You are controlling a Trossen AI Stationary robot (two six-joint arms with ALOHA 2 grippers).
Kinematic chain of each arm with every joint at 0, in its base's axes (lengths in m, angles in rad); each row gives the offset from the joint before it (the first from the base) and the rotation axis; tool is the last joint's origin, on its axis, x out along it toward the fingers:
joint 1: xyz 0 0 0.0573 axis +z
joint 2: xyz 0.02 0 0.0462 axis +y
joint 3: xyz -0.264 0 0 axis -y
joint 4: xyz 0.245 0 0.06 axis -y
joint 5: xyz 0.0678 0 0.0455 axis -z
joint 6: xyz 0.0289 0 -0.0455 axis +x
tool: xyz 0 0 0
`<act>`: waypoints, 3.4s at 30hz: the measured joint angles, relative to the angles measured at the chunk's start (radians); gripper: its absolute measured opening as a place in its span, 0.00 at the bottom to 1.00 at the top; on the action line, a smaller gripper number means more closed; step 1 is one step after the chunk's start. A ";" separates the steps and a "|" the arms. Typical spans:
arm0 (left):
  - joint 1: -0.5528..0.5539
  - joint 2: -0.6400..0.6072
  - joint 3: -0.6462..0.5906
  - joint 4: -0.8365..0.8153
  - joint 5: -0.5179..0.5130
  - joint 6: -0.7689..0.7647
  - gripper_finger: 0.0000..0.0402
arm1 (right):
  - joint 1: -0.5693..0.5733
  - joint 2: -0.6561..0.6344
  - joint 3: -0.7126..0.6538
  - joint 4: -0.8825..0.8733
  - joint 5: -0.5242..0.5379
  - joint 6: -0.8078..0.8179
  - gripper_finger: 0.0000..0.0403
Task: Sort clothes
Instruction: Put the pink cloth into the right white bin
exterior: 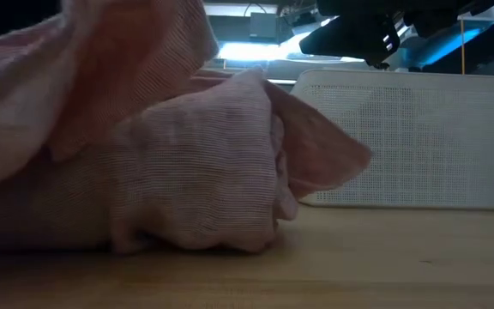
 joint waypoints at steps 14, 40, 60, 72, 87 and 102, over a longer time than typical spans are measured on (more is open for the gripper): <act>-0.077 -0.105 0.150 -0.241 0.007 -0.062 0.55 | -0.005 0.001 0.018 0.087 0.000 -0.031 0.73; -0.111 -0.180 -0.266 0.230 0.037 -0.195 0.55 | -0.194 0.371 0.332 -0.014 -0.312 -0.130 0.73; -0.076 -0.181 -0.339 0.340 0.035 -0.213 0.55 | -0.194 0.372 0.359 -0.060 -0.363 -0.101 0.73; -0.076 -0.181 -0.339 0.340 0.030 -0.213 0.55 | -0.195 0.372 0.359 -0.081 -0.354 -0.097 0.73; -0.075 -0.181 -0.339 0.347 0.023 -0.214 0.55 | -0.195 0.431 0.361 -0.171 -0.310 -0.077 0.92; -0.072 -0.180 -0.339 0.364 0.000 -0.206 0.55 | -0.195 0.483 0.364 -0.191 -0.329 0.002 0.89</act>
